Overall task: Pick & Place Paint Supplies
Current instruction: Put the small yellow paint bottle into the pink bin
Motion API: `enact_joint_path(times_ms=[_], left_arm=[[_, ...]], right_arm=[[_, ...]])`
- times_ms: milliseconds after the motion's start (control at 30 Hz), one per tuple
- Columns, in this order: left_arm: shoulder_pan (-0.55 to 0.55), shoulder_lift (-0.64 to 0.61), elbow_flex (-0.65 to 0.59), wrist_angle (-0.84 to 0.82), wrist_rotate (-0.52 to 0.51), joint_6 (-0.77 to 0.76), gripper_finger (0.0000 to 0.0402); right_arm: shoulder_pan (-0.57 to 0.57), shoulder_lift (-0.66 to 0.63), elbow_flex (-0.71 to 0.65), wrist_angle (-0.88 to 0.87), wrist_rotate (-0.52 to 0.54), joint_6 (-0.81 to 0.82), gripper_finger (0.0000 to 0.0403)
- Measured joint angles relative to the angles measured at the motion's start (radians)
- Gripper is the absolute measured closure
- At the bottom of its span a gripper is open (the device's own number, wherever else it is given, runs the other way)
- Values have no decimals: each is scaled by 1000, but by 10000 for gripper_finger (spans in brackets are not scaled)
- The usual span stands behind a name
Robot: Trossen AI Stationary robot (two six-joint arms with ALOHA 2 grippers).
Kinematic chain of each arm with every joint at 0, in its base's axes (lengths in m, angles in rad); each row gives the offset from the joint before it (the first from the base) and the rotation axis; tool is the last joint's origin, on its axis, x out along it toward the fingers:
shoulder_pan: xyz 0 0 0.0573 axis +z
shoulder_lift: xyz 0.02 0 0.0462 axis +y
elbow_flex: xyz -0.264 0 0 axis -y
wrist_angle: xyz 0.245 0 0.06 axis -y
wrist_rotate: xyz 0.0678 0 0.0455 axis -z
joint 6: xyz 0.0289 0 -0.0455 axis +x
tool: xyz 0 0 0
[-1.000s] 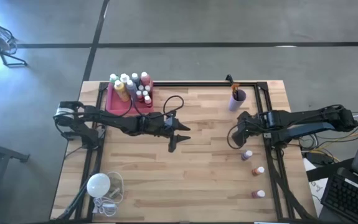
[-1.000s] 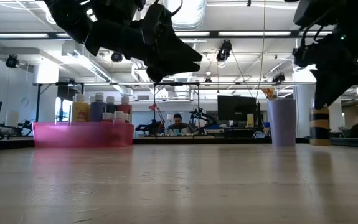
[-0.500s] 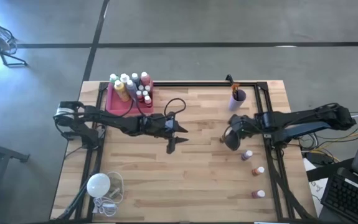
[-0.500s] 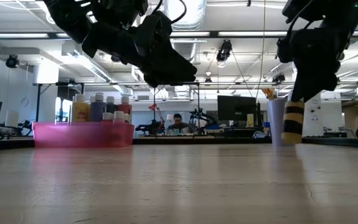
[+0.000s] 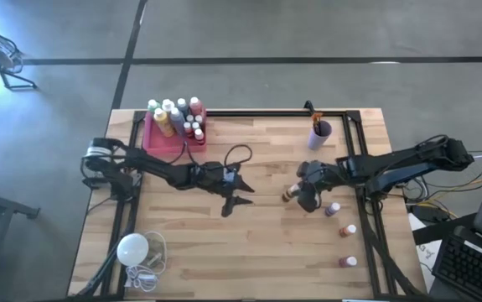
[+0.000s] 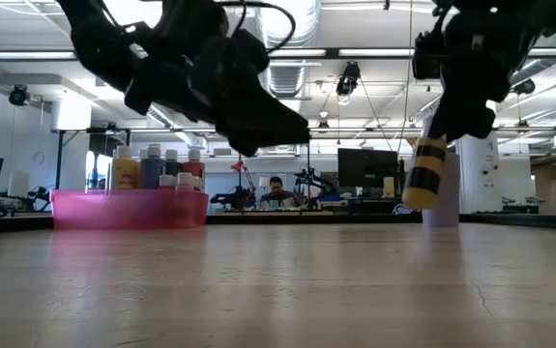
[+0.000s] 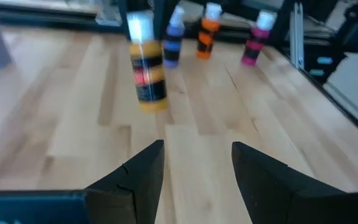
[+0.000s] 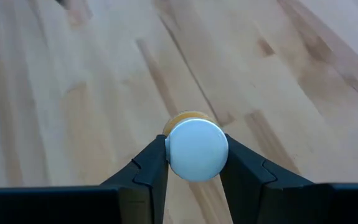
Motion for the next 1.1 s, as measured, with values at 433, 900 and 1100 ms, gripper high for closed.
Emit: enact_joint_path(times_ms=[433, 900, 1100], left_arm=[[-5, 210, 168, 98, 145, 18, 209], [-6, 203, 185, 89, 154, 20, 209], [-6, 203, 191, 63, 190, 13, 183]], right_arm=[[94, 166, 180, 21, 8, -128, 291], [148, 369, 371, -38, 8, -230, 292], [148, 418, 439, -73, 12, -271, 288]])
